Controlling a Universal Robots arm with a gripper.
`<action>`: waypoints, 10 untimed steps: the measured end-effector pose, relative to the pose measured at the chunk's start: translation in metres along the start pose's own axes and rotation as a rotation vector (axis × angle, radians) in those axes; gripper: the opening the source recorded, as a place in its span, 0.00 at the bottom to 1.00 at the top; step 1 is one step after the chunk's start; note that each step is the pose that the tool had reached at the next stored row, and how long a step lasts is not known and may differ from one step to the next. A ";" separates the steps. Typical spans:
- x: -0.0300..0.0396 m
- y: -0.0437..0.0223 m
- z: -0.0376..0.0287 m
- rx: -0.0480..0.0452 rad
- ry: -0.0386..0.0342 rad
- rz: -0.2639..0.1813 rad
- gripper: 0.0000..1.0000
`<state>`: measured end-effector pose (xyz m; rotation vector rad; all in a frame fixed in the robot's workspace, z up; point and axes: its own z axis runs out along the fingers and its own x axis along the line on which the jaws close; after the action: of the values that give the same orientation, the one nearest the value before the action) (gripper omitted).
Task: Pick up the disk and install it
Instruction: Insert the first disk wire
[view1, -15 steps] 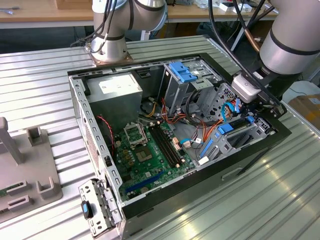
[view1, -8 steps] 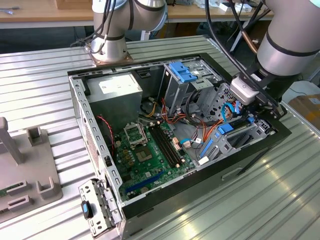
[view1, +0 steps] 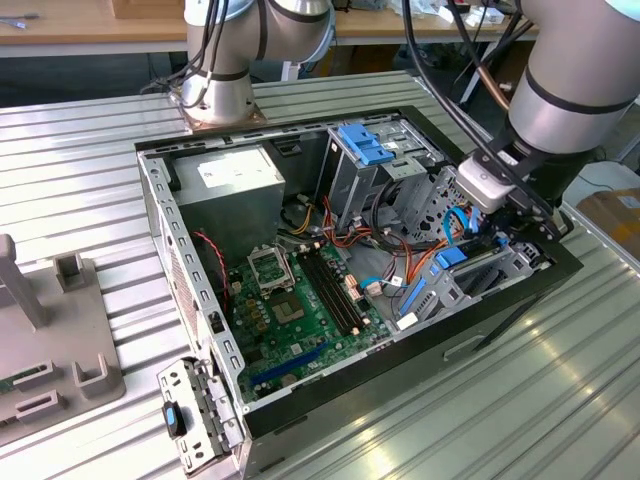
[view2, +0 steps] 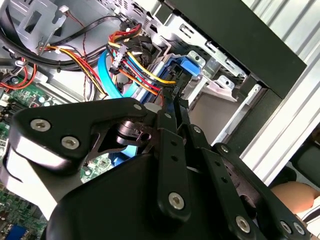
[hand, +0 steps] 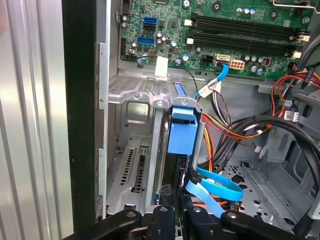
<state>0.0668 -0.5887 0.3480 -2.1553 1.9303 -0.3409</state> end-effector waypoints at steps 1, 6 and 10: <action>0.0000 0.0001 0.0003 -0.0003 0.0026 0.001 0.16; -0.0013 0.0002 0.0003 -0.0005 0.0048 0.002 0.16; -0.0034 0.0001 0.0009 -0.0014 0.0131 0.000 0.16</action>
<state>0.0666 -0.5853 0.3471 -2.1597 1.9377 -0.3547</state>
